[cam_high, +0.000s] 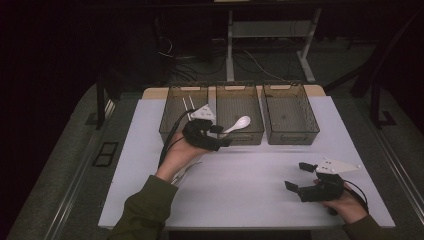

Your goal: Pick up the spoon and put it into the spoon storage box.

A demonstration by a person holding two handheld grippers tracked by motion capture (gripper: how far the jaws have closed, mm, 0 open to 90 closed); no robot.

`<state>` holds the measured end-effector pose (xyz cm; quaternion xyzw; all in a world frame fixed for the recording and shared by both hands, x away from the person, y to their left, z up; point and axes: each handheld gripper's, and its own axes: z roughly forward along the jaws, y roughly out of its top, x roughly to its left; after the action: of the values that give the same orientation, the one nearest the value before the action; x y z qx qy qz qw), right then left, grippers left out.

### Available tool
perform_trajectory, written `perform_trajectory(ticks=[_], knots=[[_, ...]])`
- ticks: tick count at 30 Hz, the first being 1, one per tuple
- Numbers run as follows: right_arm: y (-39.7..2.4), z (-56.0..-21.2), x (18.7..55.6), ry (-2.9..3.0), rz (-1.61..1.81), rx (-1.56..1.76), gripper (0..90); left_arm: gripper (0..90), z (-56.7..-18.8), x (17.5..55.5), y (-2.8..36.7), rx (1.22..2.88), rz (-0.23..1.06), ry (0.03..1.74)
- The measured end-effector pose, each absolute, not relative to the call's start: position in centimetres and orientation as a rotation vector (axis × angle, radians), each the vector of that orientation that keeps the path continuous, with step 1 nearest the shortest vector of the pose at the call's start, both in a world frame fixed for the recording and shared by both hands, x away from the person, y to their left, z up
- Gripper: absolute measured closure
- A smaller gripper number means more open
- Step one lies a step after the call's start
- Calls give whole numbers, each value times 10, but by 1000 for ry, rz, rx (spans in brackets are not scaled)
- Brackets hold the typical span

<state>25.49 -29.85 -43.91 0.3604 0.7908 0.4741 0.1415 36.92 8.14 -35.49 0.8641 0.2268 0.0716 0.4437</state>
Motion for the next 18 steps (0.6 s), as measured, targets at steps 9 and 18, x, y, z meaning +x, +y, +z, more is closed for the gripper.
perform_trajectory(ticks=[9,18], knots=[[-298,-439,255,2282,1366,1040,115,401,-373,347,114,2134,223,641],[-299,-439,254,2277,1369,1043,115,430,-391,324,140,2167,282,711]])
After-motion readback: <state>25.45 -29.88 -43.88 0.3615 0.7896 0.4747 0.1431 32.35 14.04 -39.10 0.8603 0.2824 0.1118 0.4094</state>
